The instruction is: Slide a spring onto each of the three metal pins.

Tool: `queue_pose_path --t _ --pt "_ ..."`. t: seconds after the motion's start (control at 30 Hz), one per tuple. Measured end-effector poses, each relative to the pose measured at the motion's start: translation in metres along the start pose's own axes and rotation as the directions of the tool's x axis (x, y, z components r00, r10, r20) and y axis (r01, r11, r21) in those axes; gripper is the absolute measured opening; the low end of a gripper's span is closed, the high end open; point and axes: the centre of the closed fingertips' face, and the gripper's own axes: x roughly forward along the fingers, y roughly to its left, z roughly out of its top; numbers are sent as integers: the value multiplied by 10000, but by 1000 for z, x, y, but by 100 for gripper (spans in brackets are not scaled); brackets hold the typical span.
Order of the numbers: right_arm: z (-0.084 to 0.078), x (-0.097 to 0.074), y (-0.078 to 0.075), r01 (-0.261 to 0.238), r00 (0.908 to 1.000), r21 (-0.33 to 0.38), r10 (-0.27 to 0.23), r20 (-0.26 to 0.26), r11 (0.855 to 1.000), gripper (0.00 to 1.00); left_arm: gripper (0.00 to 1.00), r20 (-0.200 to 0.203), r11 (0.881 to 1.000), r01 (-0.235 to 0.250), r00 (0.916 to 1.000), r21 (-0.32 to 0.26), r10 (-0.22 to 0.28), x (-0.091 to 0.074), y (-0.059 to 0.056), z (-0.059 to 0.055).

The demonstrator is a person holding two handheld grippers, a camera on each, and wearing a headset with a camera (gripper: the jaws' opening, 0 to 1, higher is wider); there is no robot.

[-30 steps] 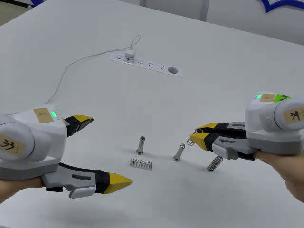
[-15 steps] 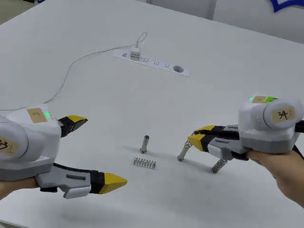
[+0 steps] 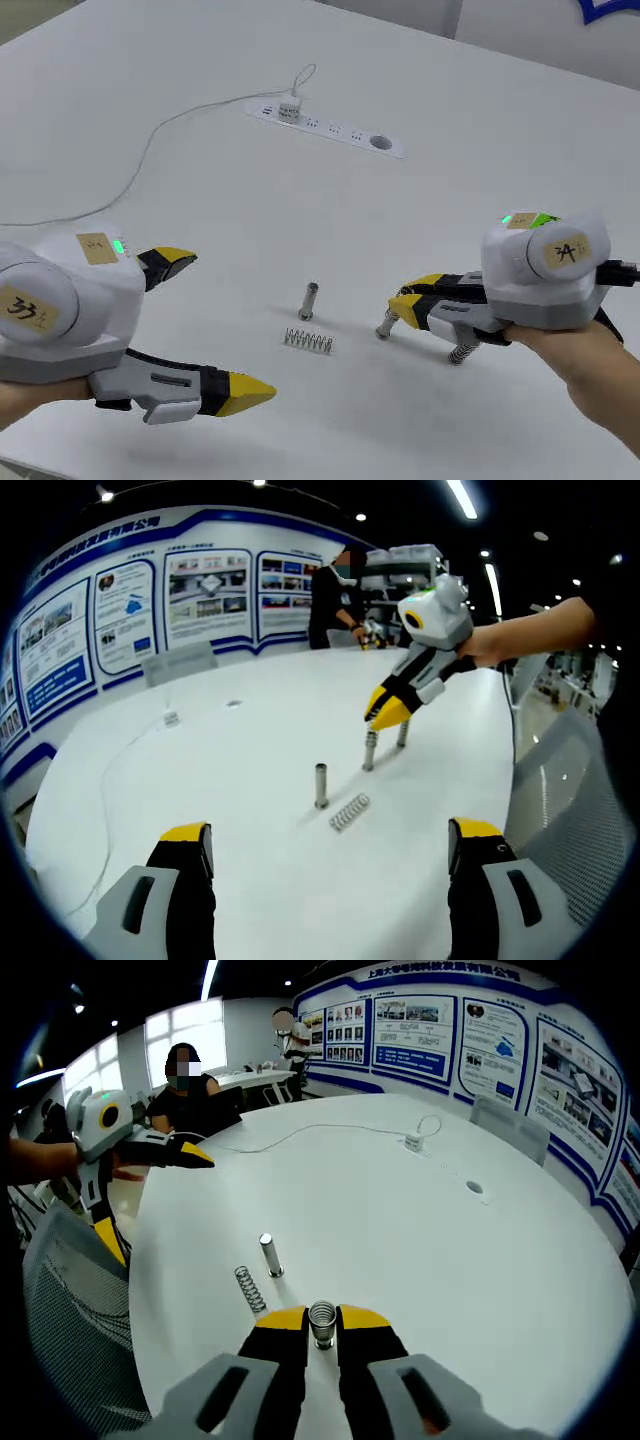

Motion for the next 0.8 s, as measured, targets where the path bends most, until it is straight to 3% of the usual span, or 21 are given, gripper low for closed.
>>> queue_pose_path --t 0.8 --pt "-25 23 3 -179 9972 159 190 -717 9997 12 98 -187 10000 -91 9998 -9 91 -3 2 -4"
